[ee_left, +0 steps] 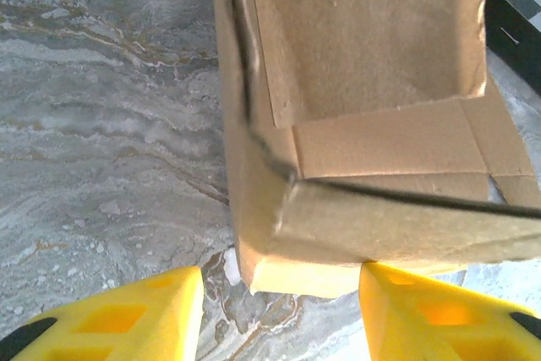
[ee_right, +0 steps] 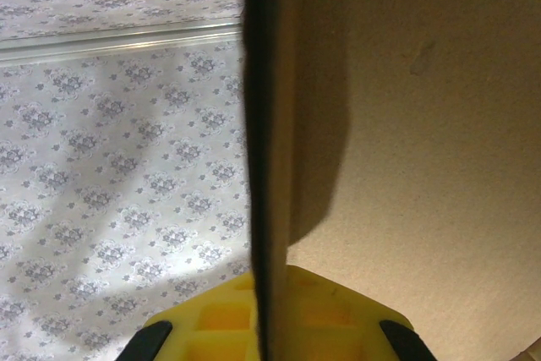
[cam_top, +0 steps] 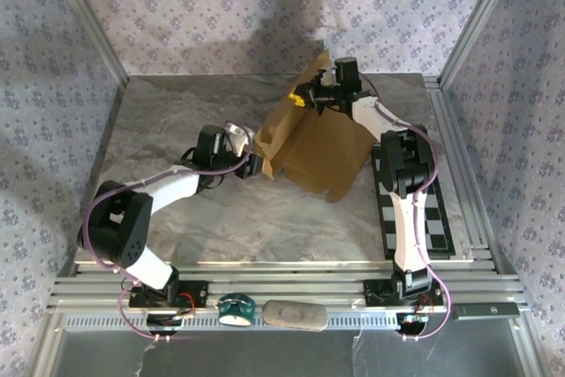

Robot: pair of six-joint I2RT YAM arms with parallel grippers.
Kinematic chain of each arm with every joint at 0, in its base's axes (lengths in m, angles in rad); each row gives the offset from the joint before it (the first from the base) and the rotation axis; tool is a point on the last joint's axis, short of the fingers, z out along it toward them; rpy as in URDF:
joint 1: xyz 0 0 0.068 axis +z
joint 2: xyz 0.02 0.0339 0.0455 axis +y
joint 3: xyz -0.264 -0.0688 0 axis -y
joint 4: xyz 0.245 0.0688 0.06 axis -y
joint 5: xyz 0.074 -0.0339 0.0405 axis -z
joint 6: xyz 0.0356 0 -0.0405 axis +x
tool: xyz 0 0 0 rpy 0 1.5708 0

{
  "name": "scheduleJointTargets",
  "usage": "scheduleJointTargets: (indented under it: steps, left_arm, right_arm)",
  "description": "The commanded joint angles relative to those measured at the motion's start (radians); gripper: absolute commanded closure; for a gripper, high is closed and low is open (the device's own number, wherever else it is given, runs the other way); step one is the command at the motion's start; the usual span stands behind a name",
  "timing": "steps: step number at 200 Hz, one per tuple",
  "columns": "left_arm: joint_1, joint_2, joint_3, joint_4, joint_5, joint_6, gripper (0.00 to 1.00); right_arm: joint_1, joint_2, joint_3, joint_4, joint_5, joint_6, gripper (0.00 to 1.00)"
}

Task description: Fold the paper box

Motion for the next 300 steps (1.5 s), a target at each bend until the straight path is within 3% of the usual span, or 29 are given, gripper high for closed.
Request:
scheduleJointTargets:
  steps: [1,71,173,218,300]
  left_arm:
    - [-0.002,0.027,0.056,0.048,-0.014,0.02,0.47]
    - [-0.035,0.085,0.13,0.043,-0.01,0.021,0.48]
    - [-0.125,0.084,0.146,0.018,-0.095,0.0,0.48]
    - [-0.163,0.093,0.169,0.01,-0.192,-0.021,0.48]
    - [-0.17,0.049,0.18,-0.058,-0.391,0.009,0.47]
  right_arm:
    - [0.001,0.04,0.032,-0.02,-0.014,0.001,1.0]
    - [0.011,0.036,0.027,0.007,-0.011,0.009,1.0]
    - [0.009,0.011,-0.02,0.083,0.038,0.054,1.0]
    - [0.013,-0.025,-0.088,0.187,0.089,0.109,1.0]
    - [0.062,-0.026,-0.05,0.304,0.215,0.225,1.0]
